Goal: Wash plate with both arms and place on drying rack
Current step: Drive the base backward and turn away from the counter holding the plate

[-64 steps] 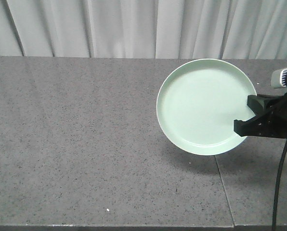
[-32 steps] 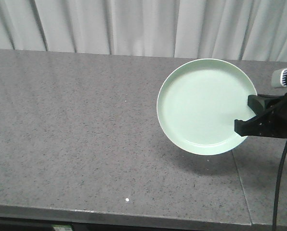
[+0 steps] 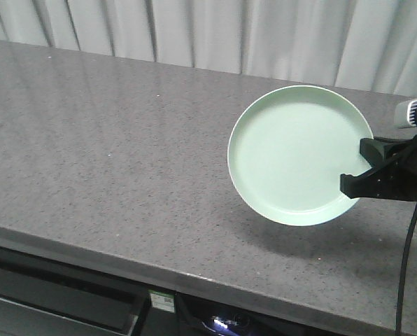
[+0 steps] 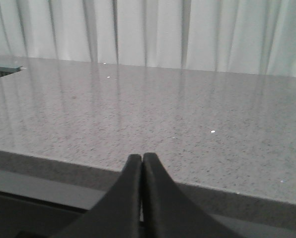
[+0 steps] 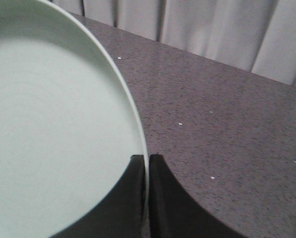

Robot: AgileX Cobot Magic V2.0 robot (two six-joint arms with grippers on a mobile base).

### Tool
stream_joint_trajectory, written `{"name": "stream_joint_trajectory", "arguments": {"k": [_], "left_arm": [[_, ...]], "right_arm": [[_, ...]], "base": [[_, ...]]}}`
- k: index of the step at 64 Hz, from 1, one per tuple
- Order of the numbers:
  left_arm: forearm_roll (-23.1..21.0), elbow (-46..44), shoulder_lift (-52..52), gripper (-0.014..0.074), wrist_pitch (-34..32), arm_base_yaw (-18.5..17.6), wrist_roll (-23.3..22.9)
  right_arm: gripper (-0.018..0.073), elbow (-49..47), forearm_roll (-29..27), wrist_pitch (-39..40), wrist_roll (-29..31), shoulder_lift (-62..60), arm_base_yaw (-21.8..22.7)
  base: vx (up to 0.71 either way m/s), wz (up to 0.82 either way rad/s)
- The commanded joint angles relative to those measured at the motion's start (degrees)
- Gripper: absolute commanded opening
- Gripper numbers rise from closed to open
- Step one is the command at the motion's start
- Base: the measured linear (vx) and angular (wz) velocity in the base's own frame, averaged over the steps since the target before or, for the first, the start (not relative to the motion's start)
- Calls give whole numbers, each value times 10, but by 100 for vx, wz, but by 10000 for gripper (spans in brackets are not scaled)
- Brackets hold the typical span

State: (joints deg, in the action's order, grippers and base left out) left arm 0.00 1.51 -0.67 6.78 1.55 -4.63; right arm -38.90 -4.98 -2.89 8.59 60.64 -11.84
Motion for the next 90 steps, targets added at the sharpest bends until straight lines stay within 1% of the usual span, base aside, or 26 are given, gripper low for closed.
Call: {"name": "stream_joint_trajectory", "arguments": {"k": [1,33,90], "left_arm": [[-4,9,-9,-6,-40,0,-3],[-4,9,-9,-6,-40,0,-3],[-4,9,-9,-6,-40,0,-3]], "right_arm": [[-10,-16,0,46,1,-11,3],[-10,-16,0,46,0,-11,3],[-10,-16,0,46,0,-11,3]], "base": [[-8,46],[-7,40],[-5,31]]}}
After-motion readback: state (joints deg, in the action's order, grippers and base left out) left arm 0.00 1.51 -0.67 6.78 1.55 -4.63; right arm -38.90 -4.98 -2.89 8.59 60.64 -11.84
